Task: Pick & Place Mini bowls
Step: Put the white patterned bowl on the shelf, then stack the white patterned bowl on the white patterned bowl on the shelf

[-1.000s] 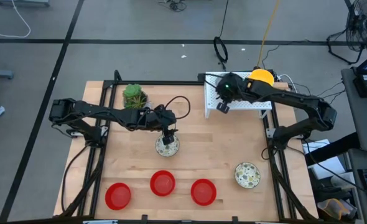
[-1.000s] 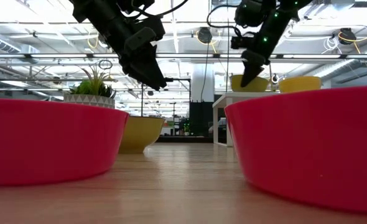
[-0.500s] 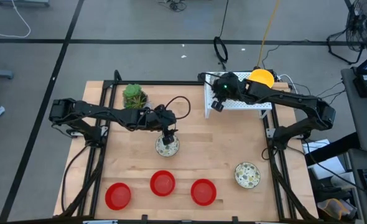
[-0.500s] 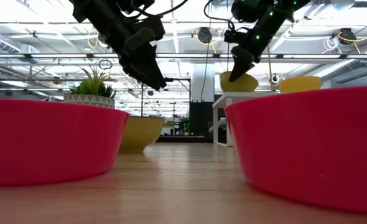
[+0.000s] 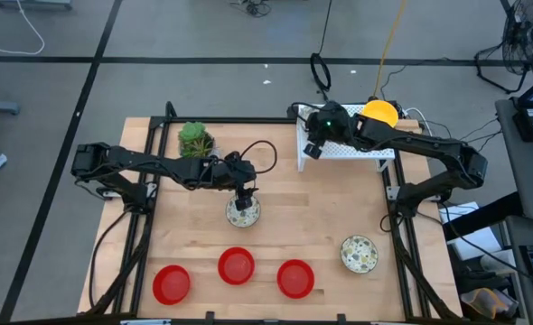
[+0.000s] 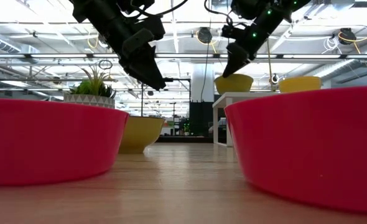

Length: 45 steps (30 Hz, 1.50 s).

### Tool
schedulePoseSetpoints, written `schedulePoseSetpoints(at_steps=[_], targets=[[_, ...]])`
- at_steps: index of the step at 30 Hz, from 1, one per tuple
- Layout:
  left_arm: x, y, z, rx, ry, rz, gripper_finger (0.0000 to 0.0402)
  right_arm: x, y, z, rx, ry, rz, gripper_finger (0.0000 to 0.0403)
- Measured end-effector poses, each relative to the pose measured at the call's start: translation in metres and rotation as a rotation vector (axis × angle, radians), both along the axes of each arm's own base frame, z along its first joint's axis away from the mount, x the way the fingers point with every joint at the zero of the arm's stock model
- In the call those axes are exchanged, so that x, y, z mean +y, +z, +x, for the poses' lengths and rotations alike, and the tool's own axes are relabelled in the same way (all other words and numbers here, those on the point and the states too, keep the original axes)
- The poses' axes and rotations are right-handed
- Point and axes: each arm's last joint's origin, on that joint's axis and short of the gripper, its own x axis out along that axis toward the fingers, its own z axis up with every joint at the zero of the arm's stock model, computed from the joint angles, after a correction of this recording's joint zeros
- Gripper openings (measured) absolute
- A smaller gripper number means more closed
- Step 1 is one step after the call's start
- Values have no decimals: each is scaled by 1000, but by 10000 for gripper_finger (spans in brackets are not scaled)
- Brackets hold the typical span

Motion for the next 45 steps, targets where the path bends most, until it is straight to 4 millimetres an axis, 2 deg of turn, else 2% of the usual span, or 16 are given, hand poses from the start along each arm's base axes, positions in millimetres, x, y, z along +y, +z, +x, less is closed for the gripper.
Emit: schedulePoseSetpoints(at_steps=[8,13,18,27,33,37,41,45], targets=[[0,0,0,-6,16,-31,255,13,21,-8,-77,37,-48,145],[-8,-1,0,-7,-83,-222,255,36,40,-19,-140,95,-67,142],[-26,-4,-4,54,-219,-349,255,65,49,-23,-157,217,-49,142],[-68,-14,-17,215,-311,-316,255,110,47,-19,-192,378,115,141],[-90,-15,-24,226,-312,-126,255,131,42,-17,-200,427,161,141],[-97,-19,-27,219,-310,-80,255,142,34,-15,-225,432,181,141],[-100,-35,-35,243,-326,-94,255,152,26,-14,-228,464,185,141],[-96,-51,-41,238,-263,-58,255,159,23,-14,-245,494,186,140]])
